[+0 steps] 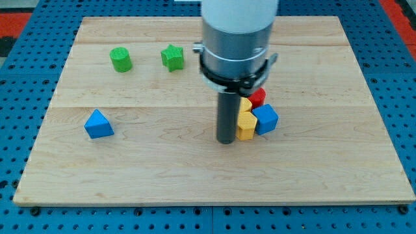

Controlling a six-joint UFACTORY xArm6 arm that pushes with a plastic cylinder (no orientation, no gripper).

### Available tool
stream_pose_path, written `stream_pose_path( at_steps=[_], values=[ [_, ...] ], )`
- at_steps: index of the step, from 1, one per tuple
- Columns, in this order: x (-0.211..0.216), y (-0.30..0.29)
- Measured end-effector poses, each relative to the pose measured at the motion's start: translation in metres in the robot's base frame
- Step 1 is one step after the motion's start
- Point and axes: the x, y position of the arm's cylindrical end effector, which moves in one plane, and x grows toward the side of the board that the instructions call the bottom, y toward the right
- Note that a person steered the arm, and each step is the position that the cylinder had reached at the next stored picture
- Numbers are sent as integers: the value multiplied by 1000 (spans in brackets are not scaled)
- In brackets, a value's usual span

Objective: Point your arm at the blue triangle

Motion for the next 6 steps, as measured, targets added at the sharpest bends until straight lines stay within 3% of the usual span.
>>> stream_pose_path(
  at_steps=[3, 4, 6],
  values=[
    [18, -268],
    [-13, -273],
    [-27, -149]
  ],
)
